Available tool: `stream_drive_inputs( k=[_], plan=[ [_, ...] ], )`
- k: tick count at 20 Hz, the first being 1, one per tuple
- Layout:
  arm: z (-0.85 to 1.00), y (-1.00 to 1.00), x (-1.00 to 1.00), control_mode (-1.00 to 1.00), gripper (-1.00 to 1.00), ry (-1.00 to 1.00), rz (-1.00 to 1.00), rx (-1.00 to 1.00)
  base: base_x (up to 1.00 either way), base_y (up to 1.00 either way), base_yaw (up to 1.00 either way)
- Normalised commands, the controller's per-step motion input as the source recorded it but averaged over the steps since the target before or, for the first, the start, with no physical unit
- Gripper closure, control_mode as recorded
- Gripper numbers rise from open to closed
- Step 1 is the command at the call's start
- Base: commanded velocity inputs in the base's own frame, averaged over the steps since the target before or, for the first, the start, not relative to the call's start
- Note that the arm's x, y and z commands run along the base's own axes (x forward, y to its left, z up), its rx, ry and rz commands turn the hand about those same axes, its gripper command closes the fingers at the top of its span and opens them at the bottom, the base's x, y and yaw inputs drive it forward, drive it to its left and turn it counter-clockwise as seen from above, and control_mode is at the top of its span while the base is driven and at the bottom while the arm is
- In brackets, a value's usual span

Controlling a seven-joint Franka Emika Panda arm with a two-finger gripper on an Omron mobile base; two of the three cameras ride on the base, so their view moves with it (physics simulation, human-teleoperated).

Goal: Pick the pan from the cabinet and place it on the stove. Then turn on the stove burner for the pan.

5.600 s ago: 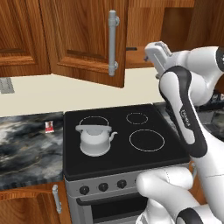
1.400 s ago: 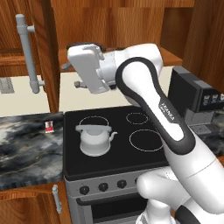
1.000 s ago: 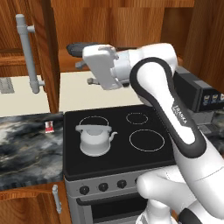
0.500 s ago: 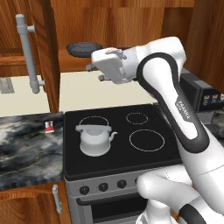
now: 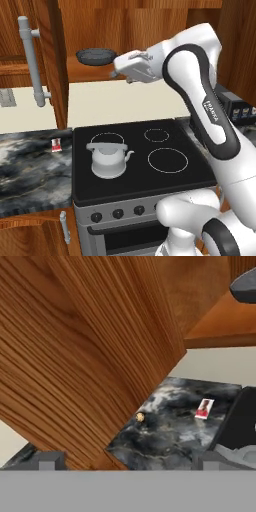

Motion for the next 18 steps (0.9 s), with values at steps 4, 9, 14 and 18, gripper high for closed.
stream_drive_inputs(
  k=[4,9,14,18],
  plan=[
    [0.0,-0.34,0.31,-1.0,-1.0,-0.1,0.0,-0.11,0.0,0.0,0.0],
    [0.0,-0.36,0.31,-1.0,-1.0,-0.12,0.0,-0.1,0.0,0.0,0.0],
    [0.0,-0.33,0.23,-1.0,-1.0,-0.15,0.0,-0.08,0.0,0.0,0.0],
    [0.0,-0.28,0.23,-1.0,-1.0,-0.14,0.0,-0.08,0.0,0.0,0.0]
  ],
)
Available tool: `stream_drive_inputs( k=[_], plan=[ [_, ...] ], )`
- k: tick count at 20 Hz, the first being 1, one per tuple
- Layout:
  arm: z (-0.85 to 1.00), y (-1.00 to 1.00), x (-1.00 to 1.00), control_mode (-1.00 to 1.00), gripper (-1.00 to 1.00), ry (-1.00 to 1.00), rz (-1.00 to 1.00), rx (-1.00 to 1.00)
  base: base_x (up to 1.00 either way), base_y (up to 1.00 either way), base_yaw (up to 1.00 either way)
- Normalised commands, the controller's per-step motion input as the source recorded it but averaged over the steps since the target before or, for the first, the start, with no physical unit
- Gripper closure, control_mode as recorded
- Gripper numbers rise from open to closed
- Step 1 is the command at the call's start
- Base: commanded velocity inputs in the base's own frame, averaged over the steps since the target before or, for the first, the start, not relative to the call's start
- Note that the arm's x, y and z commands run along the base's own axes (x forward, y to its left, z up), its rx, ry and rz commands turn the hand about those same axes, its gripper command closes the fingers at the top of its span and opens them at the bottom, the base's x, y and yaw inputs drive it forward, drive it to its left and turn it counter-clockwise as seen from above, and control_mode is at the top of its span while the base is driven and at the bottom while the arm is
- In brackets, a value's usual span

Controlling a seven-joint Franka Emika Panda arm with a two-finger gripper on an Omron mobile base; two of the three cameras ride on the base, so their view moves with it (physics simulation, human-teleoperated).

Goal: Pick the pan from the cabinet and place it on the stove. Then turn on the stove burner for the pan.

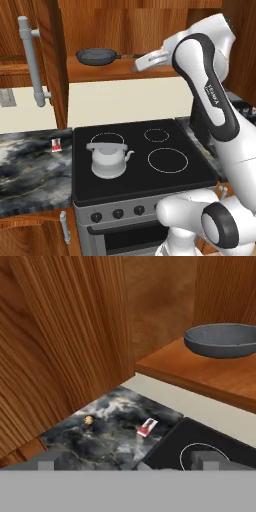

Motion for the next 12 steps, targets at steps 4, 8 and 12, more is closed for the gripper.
stream_drive_inputs(
  k=[4,8,12],
  plan=[
    [0.03,-0.28,0.22,-1.0,-1.0,-0.1,0.0,-0.07,0.0,0.0,0.0],
    [0.0,-0.25,0.24,-1.0,-1.0,-0.1,-0.01,-0.06,0.0,0.0,0.0],
    [0.0,-0.2,0.29,-1.0,-1.0,-0.07,-0.03,-0.06,0.0,0.0,0.0]
  ],
)
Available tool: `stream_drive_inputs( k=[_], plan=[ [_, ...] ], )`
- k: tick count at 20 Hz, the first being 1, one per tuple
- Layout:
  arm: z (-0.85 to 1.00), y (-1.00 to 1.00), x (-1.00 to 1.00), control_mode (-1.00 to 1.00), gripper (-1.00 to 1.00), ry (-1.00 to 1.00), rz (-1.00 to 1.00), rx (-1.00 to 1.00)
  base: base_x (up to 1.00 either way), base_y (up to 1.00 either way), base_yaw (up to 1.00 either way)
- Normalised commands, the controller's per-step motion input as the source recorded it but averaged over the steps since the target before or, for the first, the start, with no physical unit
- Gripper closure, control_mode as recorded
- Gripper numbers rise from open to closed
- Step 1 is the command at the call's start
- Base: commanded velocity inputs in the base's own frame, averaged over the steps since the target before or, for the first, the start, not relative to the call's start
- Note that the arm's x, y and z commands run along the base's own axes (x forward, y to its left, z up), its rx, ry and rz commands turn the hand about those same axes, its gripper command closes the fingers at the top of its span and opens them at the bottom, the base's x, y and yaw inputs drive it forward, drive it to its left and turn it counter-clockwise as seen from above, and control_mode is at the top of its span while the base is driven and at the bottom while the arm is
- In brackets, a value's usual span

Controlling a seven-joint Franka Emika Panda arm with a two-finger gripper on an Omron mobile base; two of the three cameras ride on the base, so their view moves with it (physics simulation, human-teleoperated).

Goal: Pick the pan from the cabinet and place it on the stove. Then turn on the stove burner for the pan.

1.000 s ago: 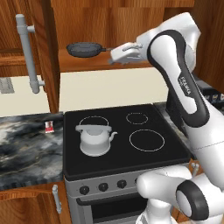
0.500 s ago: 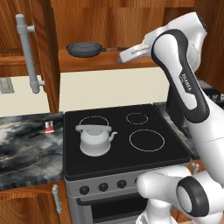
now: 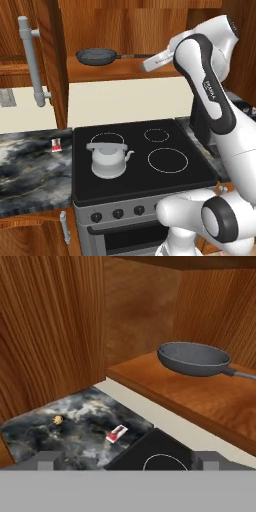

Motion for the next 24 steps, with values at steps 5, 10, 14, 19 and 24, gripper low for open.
stream_drive_inputs(
  k=[5,10,14,19,24],
  plan=[
    [0.0,-0.15,0.34,-1.0,-1.0,-0.03,-0.04,-0.04,0.0,0.0,0.0],
    [0.0,-0.11,0.38,-1.0,-1.0,-0.02,-0.03,-0.03,0.0,0.0,0.0],
    [0.0,-0.11,0.36,-1.0,-1.0,-0.01,0.0,-0.01,0.0,0.0,0.0],
    [0.0,-0.16,0.34,-1.0,-1.0,-0.02,0.0,0.0,0.0,0.0,0.0],
    [0.0,-0.14,0.3,-1.0,-1.0,-0.04,0.0,0.0,0.0,0.0,0.0]
  ],
)
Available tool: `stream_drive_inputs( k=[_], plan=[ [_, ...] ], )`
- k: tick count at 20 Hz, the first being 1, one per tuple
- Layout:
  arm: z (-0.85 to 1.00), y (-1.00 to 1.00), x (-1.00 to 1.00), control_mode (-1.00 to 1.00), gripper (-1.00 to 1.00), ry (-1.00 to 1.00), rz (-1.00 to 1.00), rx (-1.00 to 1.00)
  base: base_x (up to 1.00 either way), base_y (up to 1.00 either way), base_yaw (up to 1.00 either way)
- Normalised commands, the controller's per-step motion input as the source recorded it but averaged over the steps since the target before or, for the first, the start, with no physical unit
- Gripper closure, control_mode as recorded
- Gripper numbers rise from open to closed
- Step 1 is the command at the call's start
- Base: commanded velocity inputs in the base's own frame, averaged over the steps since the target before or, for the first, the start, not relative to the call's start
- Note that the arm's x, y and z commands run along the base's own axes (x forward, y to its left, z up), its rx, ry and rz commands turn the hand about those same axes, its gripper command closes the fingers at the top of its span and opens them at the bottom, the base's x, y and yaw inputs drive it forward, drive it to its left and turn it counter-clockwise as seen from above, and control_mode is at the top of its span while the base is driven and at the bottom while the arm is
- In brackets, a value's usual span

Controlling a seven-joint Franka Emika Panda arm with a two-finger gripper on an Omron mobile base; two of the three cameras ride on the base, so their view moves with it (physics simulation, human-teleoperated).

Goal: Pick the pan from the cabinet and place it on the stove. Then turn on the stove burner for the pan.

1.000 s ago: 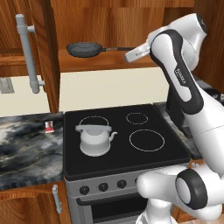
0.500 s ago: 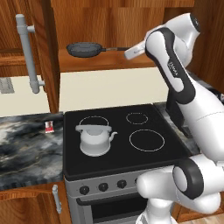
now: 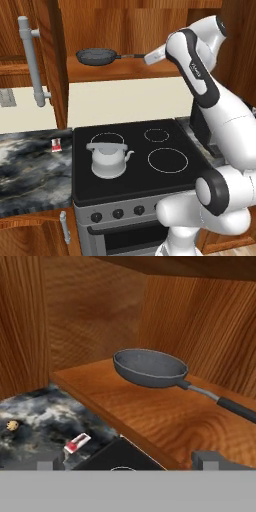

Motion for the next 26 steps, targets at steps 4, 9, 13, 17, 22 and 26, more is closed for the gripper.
stream_drive_inputs(
  k=[4,9,13,17,22,26],
  plan=[
    [0.0,-0.1,0.34,-1.0,-1.0,-0.04,0.0,0.0,0.0,0.0,0.0],
    [0.0,-0.08,0.27,-1.0,-1.0,0.0,0.0,0.0,0.0,0.0,0.0],
    [0.0,-0.05,0.17,-1.0,-1.0,0.0,0.0,0.0,0.0,0.0,0.0],
    [0.0,-0.04,0.15,-1.0,-1.0,0.0,0.01,0.0,0.0,0.0,0.0],
    [0.0,-0.01,0.15,-1.0,-1.0,0.0,0.03,0.0,0.0,0.0,0.0],
    [0.0,0.0,0.15,-1.0,-1.0,-0.02,0.04,0.0,0.0,0.0,0.0]
  ],
)
